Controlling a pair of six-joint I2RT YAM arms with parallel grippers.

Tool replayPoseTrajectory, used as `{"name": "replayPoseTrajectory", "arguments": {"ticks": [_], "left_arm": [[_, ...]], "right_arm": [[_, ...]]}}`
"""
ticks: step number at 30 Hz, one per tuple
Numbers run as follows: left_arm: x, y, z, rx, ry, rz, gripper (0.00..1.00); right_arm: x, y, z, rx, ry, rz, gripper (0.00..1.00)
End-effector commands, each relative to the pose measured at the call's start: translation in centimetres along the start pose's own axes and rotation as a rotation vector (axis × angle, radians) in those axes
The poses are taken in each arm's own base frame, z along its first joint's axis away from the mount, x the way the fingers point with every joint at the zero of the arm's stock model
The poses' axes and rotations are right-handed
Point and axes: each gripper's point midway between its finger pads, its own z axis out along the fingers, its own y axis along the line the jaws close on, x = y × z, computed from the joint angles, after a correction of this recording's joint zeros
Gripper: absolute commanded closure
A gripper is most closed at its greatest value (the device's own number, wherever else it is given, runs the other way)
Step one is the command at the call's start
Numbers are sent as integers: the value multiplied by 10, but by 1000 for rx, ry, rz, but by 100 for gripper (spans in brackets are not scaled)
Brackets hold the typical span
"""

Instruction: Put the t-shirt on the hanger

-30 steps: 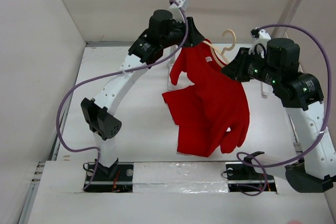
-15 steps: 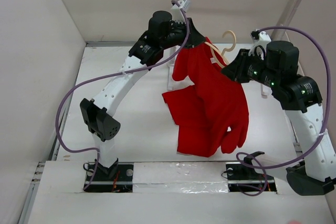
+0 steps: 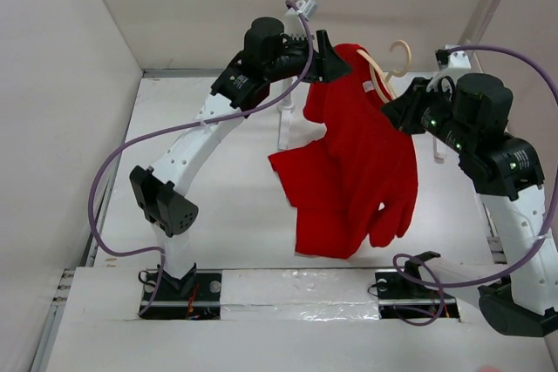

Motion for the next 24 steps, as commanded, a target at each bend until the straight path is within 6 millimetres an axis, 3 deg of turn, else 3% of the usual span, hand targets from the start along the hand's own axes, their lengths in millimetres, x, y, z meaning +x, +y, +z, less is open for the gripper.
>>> {"name": "replayPoseTrajectory", "arguments": {"ticks": [1,4,5,10,16,17,19,20,24], "left_arm": [[-41,-51,-39,71,-105,68,48],[-43,-50,-51,29,-115,93,48],[-40,-44,-50,10,-107,94,48],[-30,-34,-68,-66,-96,114,49],[-4,-15,-79,-129,-44,118,50],[4,-8,-80,-150,-28,112,51],[7,-7,-88,-169,-28,122,52],[13,2,-89,-197,-18,121,52],[15,3,-103,-229,-27,145,52]], "right_arm": [[-61,-12,-15,81,-255,-36,100],[-79,-38,-15,170,-332,-34,100],[-83,-36,-14,164,-349,-34,100],[-112,-67,3,247,-422,-49,100],[-148,-108,17,336,-476,-58,100],[-150,-118,28,350,-461,-53,100],[-162,-125,29,344,-477,-48,100],[-165,-141,36,374,-470,-33,100],[-182,-149,44,353,-502,-20,100]]}}
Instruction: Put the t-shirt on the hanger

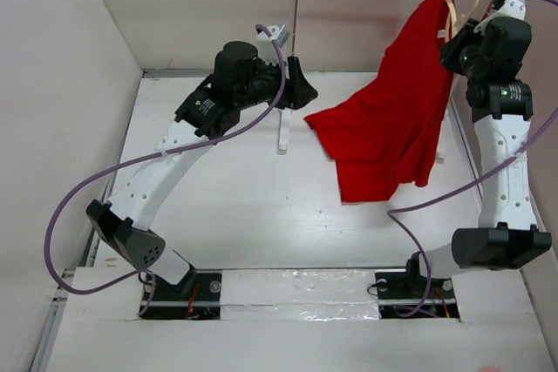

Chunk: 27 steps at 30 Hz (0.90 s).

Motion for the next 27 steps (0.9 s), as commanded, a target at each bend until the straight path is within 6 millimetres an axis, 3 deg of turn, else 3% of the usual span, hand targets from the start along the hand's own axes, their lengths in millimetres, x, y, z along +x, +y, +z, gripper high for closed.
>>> {"name": "replayPoseTrajectory", "arguments": {"ticks": [1,4,9,12,13,14,19,23,27], "left_arm": [[-13,-8,-24,-1,-58,61,52],[-5,-15,-27,47,-41,62,52],[15,-5,-25,29,-11,39,52],[17,-1,-23,15,-6,39,52],[17,-1,-22,15,-6,39,52],[16,-1,-22,12,-11,40,52],[17,2,-17,6,-5,38,52],[18,4,-14,3,-5,36,52],[16,6,-13,-9,-9,42,52]], "right_arm": [[-89,20,-19,-83,-273,10,100],[-95,14,-8,-58,-285,5,100],[-109,-1,0,-26,-316,1,100],[-103,-12,24,-8,-273,-5,100],[-109,-15,21,-1,-284,-3,100],[-103,-18,32,1,-266,-4,100],[-103,-26,48,8,-257,-3,100],[-95,-47,62,32,-224,10,100],[-70,-60,79,23,-167,54,100]]}}
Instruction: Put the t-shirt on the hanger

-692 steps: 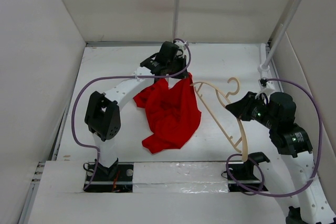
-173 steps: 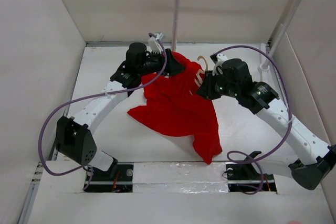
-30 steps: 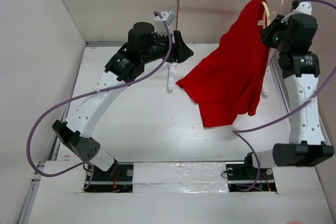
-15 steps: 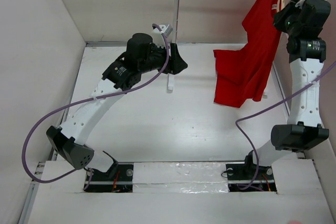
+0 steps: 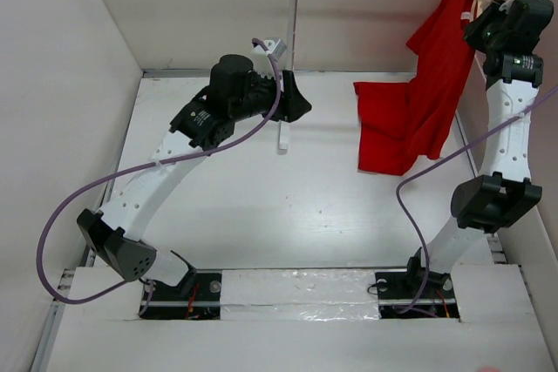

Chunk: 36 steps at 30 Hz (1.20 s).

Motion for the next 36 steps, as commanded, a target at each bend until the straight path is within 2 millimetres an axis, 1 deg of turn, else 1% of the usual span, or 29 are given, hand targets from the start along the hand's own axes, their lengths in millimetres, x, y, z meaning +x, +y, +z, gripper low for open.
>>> {"name": "replayPoseTrajectory", "arguments": {"ticks": [1,2,3,5,6,14,18,19,21,22,25,26,27,28,29,30,31,32,33,34,35,36], "left_arm": [[-14,-5,0,13,-52,32,52],[-14,-5,1,13,-50,31,52],[-14,-5,2,13,-50,33,52],[-14,-5,3,11,-48,34,52],[-14,-5,2,10,-50,32,52],[-10,-4,0,13,-54,29,52],[-9,-5,-1,21,-56,25,52],[-9,-6,-1,24,-54,23,52],[-7,-6,-2,27,-54,22,52],[-8,-7,-2,29,-55,21,52],[-5,-6,-2,31,-51,18,52],[-5,-6,-2,30,-49,16,52],[-4,-6,-2,31,-47,16,52],[-5,-6,-3,32,-50,18,52],[-4,-6,-3,32,-49,18,52],[-4,-6,-4,30,-49,19,52],[-5,-6,-4,28,-53,22,52],[-5,-5,-5,24,-54,24,52],[-6,-5,-6,18,-56,24,52],[-6,-4,-6,15,-58,25,52],[-6,-4,-7,13,-57,25,52],[-7,0,-8,6,-59,21,52]], "right_arm": [[-32,4,-5,-58,-113,26,100],[-18,5,0,-78,-85,36,100],[-13,1,1,-78,-77,55,100],[-12,4,-3,-99,-88,65,100],[-5,-2,-2,-89,-74,76,100],[-6,1,-12,-100,-72,72,100],[-14,5,-22,-113,-99,53,100],[-27,11,-37,-128,-142,47,100],[-36,16,-48,-152,-191,37,100],[-49,23,-64,-170,-236,26,100],[-62,32,-77,-203,-278,13,100],[-59,34,-74,-219,-260,8,100],[-70,40,-77,-234,-276,6,100],[-72,40,-74,-236,-266,7,100],[-62,37,-60,-231,-222,13,100],[-64,38,-57,-234,-221,15,100],[-73,41,-57,-242,-233,13,100],[-77,44,-62,-244,-230,13,100],[-65,37,-41,-231,-191,23,100],[-69,38,-40,-233,-196,21,100],[-65,37,-36,-230,-180,24,100],[-59,36,-28,-230,-163,29,100]]}}
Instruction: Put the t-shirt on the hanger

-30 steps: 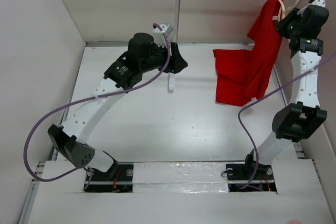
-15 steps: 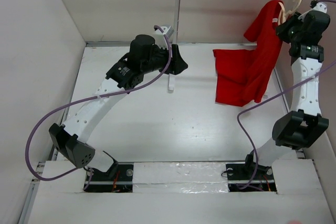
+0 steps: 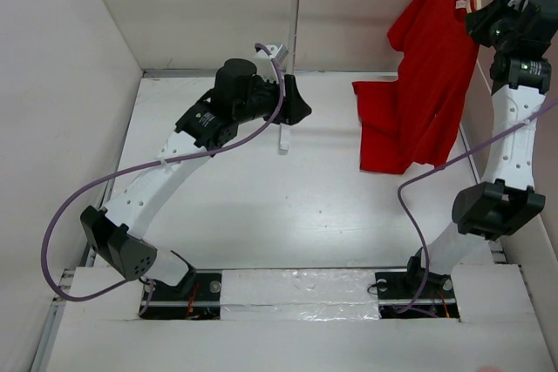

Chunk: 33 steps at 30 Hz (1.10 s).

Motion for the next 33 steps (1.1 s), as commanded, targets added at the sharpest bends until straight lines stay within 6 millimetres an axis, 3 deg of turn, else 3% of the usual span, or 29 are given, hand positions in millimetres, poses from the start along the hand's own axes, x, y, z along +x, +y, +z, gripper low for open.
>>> {"name": "replayPoseTrajectory", "arguments": {"ticks": [1,13,21,24,28,29,30,31,32,33], "left_arm": [[-20,-12,-20,29,-81,24,52],[-26,-9,-16,57,-88,-1,52],[-30,-9,-14,52,-92,2,52],[-29,-9,-13,55,-88,3,52],[-28,-9,-12,59,-86,-3,52],[-27,-8,-12,56,-82,-6,52],[-27,-8,-11,53,-82,-6,52],[-26,-8,-11,54,-77,-6,50],[-31,-4,-13,39,-84,3,47],[-31,-2,-13,24,-81,5,46]], "right_arm": [[-28,10,5,-53,-76,-22,100],[-44,5,27,-38,-110,-32,100],[-3,-21,49,23,-8,-5,100],[4,-25,45,38,-14,14,100],[-3,-23,30,41,-40,31,100],[-6,-21,27,37,-53,35,95],[0,-22,26,38,-43,44,72],[-1,-20,23,34,-49,56,59],[-10,-13,15,27,-69,64,35],[-13,-12,11,29,-75,63,26]]}}
